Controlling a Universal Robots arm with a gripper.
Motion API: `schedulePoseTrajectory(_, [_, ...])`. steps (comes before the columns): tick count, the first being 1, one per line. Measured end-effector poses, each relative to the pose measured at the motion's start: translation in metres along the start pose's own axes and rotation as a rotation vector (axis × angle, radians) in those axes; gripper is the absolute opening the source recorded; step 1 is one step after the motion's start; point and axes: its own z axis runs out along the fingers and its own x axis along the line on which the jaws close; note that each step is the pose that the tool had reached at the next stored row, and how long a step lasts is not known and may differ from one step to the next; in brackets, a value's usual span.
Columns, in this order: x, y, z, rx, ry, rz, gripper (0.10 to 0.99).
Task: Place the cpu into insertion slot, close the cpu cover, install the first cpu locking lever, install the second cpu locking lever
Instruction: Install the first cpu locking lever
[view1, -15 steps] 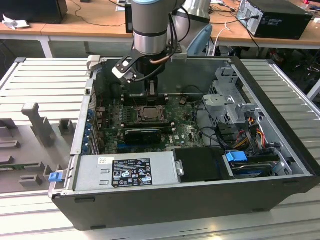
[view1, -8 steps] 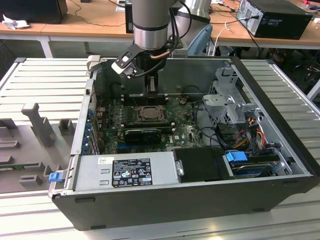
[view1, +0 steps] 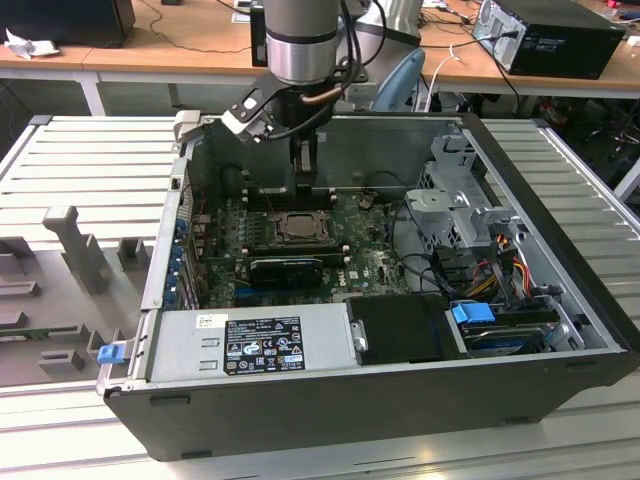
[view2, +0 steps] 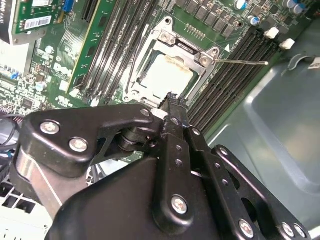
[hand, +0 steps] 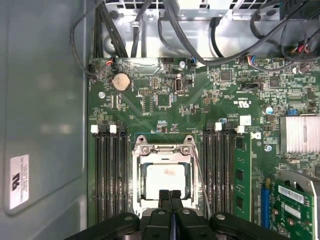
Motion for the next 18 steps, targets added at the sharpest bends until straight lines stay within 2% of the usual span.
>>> schedulePoseTrajectory(6, [0.0000, 0.0006, -0.0122, 0.000, -0.0001, 0.000, 0.106])
schedulePoseTrajectory(11, [0.0000, 0.0006, -0.0130, 0.000, 0.0008, -0.017, 0.106])
schedulePoseTrajectory(13, [0.0000, 0.0006, -0.0131, 0.000, 0.0021, -0.046, 0.106])
schedulePoseTrajectory(15, [0.0000, 0.0006, -0.0130, 0.000, 0.0055, -0.116, 0.106])
schedulePoseTrajectory(17, [0.0000, 0.0006, -0.0130, 0.000, 0.0102, -0.213, 0.106])
schedulePoseTrajectory(18, [0.0000, 0.0006, -0.0130, 0.000, 0.0114, -0.237, 0.106])
